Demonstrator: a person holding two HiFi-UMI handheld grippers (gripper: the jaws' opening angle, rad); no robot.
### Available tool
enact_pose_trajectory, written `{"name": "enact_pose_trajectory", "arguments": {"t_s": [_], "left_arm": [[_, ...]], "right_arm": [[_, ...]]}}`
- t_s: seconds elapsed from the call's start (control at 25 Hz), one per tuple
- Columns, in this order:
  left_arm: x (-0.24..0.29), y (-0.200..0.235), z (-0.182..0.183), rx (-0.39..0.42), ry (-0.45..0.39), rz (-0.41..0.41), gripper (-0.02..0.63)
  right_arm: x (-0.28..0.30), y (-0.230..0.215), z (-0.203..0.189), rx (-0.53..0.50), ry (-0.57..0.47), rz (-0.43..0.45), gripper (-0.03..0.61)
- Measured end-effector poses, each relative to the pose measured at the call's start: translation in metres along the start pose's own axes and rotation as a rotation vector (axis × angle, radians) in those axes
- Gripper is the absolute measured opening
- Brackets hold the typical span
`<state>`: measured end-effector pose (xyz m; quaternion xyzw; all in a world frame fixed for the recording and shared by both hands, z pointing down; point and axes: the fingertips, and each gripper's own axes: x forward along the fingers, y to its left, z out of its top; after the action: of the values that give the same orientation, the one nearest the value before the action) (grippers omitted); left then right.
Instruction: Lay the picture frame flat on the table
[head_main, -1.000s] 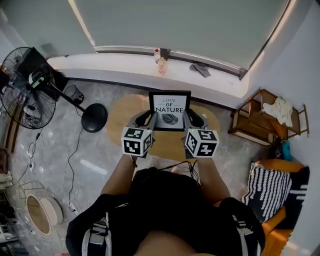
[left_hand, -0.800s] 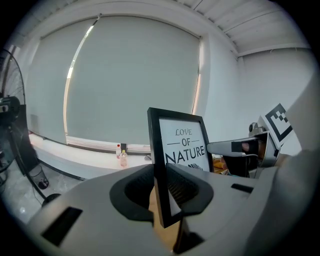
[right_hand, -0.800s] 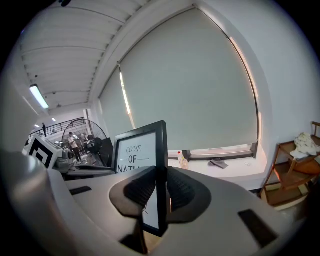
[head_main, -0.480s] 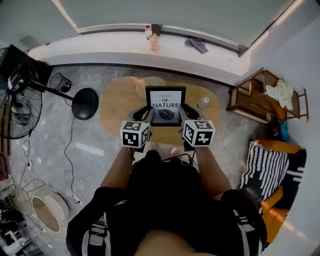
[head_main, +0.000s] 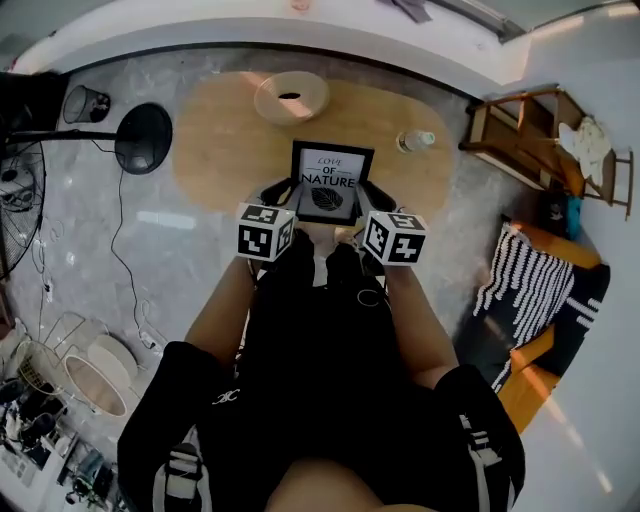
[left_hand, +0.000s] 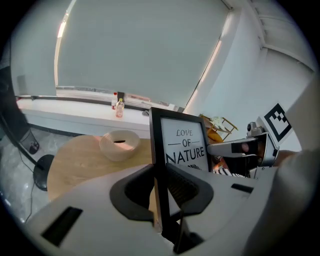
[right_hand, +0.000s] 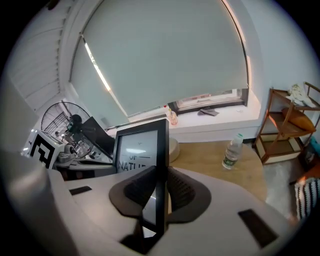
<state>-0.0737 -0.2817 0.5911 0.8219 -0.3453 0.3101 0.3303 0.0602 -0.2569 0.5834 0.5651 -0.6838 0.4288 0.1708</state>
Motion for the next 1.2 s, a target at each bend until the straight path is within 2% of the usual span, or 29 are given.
{"name": "enact_pose_trajectory", "arguments": {"t_s": [0.24,0.64,0.84,1.2], "left_arm": [[0.069,0.017,-0.054,-0.050,0.110,-0.048,0.089],[0.174,0.049,-0.145,-0.096,0.307,-0.083,0.091],[0.218,0.060,-0.173,-0.107,0.350,-0.102,0.091],[0.271,0.082,-0.209,-0.152,0.398,-0.100,0.091]], "right_arm": [[0.056,-0.044,-0.053,0.069,0.092,-0.034,0.087],[0.144,-0.109,-0.149,0.187,0.225,-0.057,0.086],[0.180,-0.138,-0.179,0.220,0.261,-0.071,0.086],[0.233,-0.168,-0.211,0.213,0.331,-0.070,0.087]]}}
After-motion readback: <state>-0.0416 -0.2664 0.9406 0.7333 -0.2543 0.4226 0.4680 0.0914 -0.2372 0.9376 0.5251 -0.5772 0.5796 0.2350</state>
